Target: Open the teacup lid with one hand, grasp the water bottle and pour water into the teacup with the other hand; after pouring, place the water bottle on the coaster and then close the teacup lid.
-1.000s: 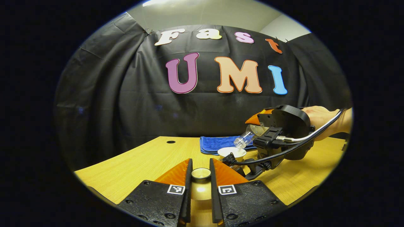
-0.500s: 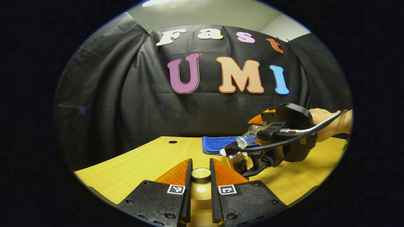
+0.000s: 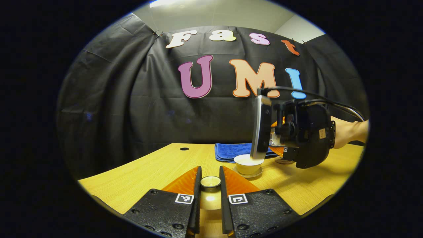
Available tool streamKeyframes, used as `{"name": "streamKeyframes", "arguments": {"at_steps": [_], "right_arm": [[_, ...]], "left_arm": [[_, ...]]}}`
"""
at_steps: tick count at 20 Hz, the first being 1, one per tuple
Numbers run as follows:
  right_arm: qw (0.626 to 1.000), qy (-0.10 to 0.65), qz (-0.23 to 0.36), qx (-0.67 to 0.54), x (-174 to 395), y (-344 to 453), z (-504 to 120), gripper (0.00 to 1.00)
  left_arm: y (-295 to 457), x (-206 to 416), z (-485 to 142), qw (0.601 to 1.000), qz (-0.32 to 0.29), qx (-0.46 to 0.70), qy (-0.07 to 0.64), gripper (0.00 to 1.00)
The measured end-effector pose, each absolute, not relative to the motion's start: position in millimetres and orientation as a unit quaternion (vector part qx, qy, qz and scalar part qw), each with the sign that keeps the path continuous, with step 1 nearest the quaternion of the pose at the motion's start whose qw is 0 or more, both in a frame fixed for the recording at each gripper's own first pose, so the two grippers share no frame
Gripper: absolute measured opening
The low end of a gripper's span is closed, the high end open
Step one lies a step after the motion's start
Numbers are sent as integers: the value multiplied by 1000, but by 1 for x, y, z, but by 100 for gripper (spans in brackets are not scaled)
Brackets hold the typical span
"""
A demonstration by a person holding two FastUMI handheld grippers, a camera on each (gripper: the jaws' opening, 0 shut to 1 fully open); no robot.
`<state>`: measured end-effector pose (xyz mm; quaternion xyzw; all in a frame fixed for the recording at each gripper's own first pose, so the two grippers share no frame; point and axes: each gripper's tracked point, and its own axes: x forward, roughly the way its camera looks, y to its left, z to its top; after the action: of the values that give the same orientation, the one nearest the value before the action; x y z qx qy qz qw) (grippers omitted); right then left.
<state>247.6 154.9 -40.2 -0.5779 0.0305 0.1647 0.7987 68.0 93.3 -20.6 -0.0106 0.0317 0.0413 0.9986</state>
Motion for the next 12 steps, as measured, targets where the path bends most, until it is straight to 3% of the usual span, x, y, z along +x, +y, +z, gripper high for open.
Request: {"name": "streamKeyframes", "arguments": {"at_steps": [5, 12], "right_arm": [[906, 65, 149, -391, 260, 123, -25, 74], [979, 76, 112, -154, 277, 85, -23, 76]], "left_arm": [[93, 68, -21, 999, 41, -11, 32, 24], [93, 68, -21, 999, 40, -10, 31, 24]]}}
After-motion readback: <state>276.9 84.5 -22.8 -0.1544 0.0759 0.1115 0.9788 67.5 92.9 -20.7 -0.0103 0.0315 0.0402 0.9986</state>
